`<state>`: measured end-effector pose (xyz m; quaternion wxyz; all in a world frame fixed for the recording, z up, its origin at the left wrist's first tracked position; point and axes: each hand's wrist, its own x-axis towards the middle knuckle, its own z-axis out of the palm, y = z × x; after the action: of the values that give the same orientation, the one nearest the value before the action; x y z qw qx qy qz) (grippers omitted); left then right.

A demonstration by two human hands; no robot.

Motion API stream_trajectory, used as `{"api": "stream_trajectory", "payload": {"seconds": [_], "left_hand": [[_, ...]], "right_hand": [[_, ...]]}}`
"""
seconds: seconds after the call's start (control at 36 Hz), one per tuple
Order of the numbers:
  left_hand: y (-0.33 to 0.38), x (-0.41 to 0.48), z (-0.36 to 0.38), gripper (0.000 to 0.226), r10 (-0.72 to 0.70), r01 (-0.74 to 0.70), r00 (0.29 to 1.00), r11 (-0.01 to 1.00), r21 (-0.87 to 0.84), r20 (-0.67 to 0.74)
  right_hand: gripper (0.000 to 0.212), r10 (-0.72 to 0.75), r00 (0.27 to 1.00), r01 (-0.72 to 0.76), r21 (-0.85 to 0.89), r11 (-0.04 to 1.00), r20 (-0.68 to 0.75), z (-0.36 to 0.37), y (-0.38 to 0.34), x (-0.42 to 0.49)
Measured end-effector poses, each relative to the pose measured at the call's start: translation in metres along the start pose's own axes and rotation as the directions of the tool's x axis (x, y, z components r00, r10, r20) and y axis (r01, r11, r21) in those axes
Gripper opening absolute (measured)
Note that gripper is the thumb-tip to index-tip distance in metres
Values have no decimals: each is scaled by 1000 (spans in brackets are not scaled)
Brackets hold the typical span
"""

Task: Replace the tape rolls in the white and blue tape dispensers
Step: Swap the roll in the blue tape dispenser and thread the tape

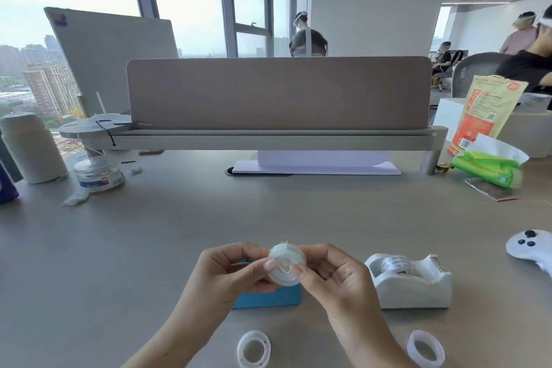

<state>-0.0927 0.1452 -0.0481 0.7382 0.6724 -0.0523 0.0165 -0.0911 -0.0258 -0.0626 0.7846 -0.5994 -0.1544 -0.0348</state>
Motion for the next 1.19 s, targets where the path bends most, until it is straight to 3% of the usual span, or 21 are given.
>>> {"api": "stream_trajectory", "payload": {"seconds": [0.28, 0.5, 0.64, 0.81, 0.92, 1.19], "left_hand": [[1, -3, 5, 20, 36, -35, 999, 997, 66, -6], [0, -5, 6, 24, 117, -108, 992, 984, 139, -57], [-1, -6, 7, 21, 149, -138, 987, 976, 171, -53], [-3, -6, 5, 29, 180, -161, 981, 963, 217, -72], [-3, -5, 3, 26, 192, -163, 976, 957, 240, -103], [2, -7, 4, 19, 199, -170, 973, 959, 225, -114]], "right_hand": [[17, -43, 999, 43, 2, 999, -32, 1, 7, 2], [37, -38, 996, 39, 4, 999, -77, -1, 14, 4], [24, -75, 996, 72, -71, 995, -48, 1, 13, 1], [25, -77, 997, 75, -45, 996, -32, 4, 10, 1], [40, -48, 998, 48, -11, 999, -34, 4, 10, 3], [48, -50, 999, 51, 29, 998, -14, -2, 5, 4]]}}
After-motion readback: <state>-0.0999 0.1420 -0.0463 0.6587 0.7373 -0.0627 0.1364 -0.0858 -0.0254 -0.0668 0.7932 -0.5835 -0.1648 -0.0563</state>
